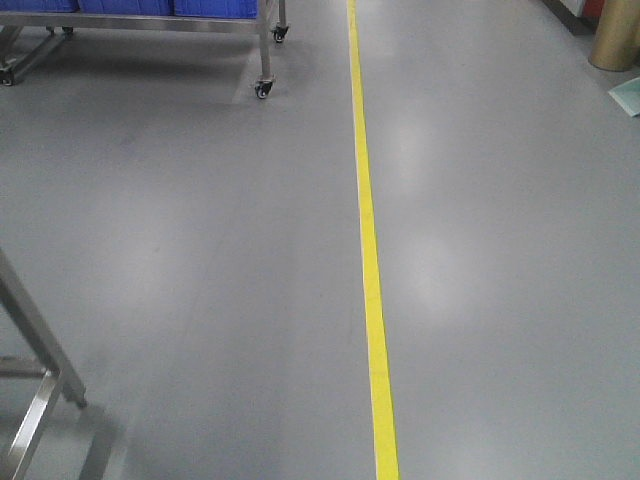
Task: Move and align brake pads A on conveyor
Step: 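Drive along the yellow floor line past the steel racks, then turn and stop at the steel table under the blue bins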
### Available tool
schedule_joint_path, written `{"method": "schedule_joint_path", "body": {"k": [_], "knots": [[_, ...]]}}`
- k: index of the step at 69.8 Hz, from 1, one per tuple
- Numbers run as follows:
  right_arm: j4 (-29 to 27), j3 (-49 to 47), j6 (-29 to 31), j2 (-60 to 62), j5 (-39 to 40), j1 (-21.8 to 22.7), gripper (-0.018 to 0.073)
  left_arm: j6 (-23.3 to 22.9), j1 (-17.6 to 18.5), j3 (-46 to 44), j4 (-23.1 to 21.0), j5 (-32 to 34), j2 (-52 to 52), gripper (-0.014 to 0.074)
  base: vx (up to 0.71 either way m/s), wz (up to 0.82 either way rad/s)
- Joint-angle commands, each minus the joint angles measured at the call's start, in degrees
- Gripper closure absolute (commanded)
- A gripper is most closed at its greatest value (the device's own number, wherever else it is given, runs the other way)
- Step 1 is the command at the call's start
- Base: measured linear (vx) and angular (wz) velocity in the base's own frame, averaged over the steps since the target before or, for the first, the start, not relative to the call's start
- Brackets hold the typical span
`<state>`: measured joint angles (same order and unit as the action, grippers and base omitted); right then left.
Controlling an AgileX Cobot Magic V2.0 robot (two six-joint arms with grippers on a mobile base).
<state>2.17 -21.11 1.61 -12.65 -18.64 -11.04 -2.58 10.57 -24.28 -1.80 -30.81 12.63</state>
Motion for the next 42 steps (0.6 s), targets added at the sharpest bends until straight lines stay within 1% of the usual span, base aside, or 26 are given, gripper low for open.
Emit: {"method": "schedule_joint_path", "body": {"k": [1,24,42], "knots": [[0.39,-1.42,0.58,-0.69,4.43,0.02,0.0052,0.1,0.48,-1.48,-0.28,4.15,0.62,0.015,0.64,0.02],[0.39,-1.42,0.58,-0.69,4.43,0.02,0.0052,0.1,0.48,-1.48,-0.28,4.15,0.62,0.015,0.62,0.03],[0.39,-1.42,0.58,-0.69,4.43,0.02,0.0052,0.1,0.48,-1.48,-0.28,4.15,0.62,0.015,0.56,0.06]]}}
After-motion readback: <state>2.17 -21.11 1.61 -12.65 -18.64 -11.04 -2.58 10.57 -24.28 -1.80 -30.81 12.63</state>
